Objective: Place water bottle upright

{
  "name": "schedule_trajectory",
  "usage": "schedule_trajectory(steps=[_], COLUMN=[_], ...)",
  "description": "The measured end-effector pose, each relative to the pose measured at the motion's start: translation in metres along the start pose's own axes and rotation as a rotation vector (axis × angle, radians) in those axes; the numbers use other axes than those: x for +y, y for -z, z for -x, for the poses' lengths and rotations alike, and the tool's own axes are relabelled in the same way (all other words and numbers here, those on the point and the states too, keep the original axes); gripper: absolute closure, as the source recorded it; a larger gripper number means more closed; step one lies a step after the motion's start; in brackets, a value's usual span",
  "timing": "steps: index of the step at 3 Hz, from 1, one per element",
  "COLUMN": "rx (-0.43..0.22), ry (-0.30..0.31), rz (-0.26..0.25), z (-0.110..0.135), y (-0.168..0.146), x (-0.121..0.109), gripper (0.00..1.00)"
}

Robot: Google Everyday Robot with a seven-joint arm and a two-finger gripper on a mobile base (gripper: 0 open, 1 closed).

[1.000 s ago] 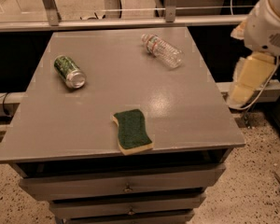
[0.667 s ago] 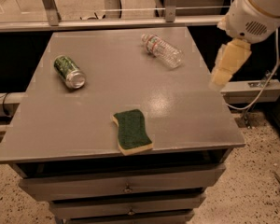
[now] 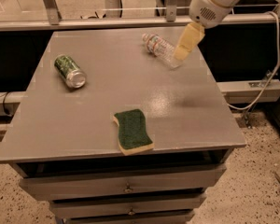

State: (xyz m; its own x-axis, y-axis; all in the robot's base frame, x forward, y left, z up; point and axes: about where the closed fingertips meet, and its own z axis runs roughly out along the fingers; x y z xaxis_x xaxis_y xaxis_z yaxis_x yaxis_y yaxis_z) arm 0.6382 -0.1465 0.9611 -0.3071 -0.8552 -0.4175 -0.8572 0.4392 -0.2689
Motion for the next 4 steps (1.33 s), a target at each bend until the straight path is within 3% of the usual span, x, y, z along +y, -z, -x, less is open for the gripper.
schedule_trajectory(steps=[2, 3, 4], rx=[-0.055, -0.042, -0.006], ry=[-0.146, -0.246, -0.307], rz=[-0.027, -0.035, -0.052], z=[0.054, 0.070, 0.075], y=[-0.070, -0.112, -0.146], x=[-0.040, -0.058, -0.073], gripper=[0.00, 0.00, 0.00])
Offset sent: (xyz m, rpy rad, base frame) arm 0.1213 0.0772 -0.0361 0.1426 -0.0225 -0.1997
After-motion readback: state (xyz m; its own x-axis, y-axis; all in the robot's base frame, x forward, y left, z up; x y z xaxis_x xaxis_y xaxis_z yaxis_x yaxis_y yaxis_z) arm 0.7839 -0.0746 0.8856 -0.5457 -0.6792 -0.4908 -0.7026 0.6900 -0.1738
